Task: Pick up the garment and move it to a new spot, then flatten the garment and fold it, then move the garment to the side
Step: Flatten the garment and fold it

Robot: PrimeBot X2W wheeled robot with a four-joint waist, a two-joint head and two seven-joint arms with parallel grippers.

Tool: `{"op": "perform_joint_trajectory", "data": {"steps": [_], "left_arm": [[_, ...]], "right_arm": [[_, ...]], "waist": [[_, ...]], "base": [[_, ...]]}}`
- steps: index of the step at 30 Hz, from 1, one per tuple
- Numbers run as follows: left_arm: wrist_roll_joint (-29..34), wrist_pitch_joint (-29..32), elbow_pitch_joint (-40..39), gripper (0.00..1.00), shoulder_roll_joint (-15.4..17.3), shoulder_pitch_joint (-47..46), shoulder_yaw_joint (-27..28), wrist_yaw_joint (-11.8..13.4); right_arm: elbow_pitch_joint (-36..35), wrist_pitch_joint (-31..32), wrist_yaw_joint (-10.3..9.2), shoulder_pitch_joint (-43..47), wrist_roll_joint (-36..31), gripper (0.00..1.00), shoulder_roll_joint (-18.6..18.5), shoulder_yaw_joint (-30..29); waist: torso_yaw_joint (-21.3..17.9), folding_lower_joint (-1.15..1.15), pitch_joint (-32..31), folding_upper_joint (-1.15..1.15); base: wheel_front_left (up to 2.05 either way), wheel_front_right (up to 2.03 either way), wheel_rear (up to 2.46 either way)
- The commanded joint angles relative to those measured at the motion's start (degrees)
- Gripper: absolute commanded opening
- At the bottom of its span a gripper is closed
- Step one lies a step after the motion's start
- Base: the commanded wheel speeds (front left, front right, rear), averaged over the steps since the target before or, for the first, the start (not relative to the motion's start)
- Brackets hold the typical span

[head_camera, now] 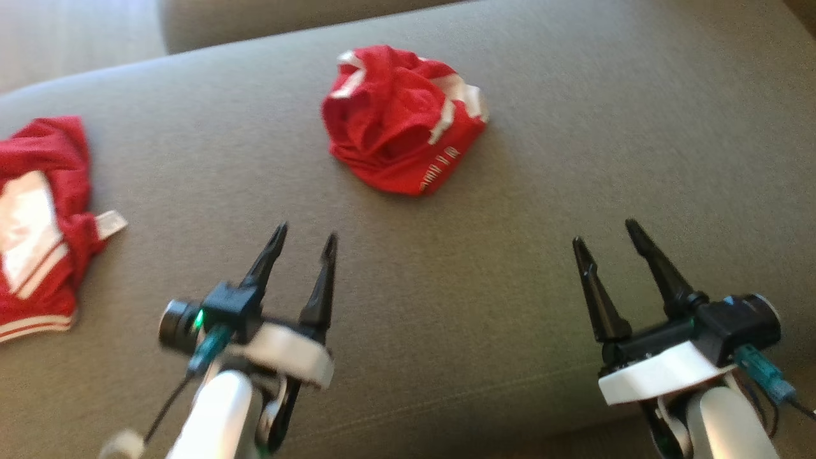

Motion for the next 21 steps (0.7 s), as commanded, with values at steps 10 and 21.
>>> {"op": "perform_joint_trajectory", "data": {"steps": [10, 21], "left_arm": [[1.3, -0.3, 14.6, 1.0, -0.1, -22.3, -5.7, -4.0], [-1.3, -0.2, 26.9, 1.0, -0.1, -35.9, -10.9, -4.0]], "right_arm": [[-5.4, -0.4, -0.01, -6.2, 2.4, 1.0, -0.1, 1.1], [-6.3, -0.4, -0.01, -7.9, 4.2, 1.0, -0.1, 1.9]], "waist": [[-7.9, 0.0, 9.3, 0.0], [-10.8, 0.0, 13.9, 0.0]], "base": [[0.0, 0.0, 0.0], [0.0, 0.0, 0.0]]}}
